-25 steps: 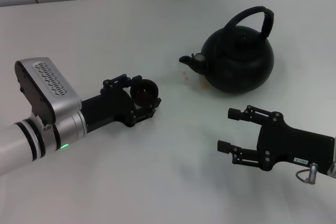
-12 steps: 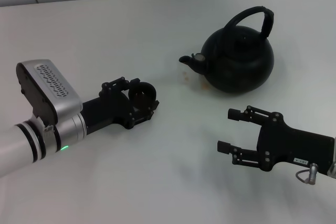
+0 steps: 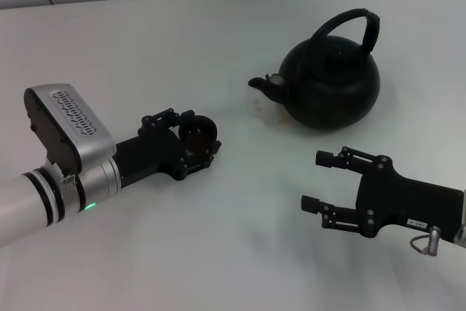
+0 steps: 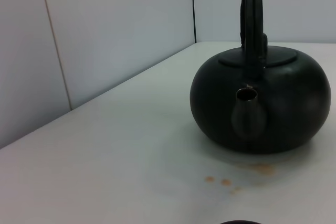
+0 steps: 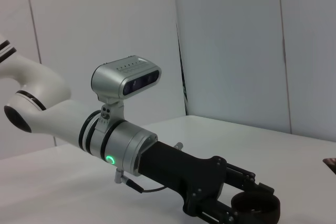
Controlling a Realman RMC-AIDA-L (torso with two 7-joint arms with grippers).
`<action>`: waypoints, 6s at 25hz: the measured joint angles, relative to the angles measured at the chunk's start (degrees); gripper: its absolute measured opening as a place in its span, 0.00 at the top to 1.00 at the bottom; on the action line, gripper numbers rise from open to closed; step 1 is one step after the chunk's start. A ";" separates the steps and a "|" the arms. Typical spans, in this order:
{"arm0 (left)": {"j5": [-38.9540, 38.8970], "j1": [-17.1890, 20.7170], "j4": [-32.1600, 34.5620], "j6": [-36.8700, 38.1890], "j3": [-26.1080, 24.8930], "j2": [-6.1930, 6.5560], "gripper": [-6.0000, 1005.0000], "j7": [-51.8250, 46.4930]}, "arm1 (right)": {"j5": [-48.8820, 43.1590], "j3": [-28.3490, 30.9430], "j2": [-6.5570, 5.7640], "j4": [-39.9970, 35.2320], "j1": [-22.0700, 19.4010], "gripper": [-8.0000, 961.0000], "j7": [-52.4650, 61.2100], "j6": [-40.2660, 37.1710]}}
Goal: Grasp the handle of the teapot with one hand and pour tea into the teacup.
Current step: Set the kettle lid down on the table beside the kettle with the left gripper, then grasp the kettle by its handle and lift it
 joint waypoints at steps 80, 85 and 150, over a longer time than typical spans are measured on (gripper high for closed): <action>4.57 27.75 25.98 35.45 6.23 6.29 0.20 -14.29 | 0.53 0.88 -0.01 0.58 -0.81 0.19 0.00 0.89; 4.57 27.74 26.01 35.16 6.11 6.57 0.20 -13.95 | 0.53 0.88 0.03 0.71 -1.17 0.19 0.00 1.35; 4.13 27.09 25.92 34.92 2.96 5.09 0.20 -14.33 | -0.13 47.17 -0.26 14.56 5.91 0.22 -21.49 20.60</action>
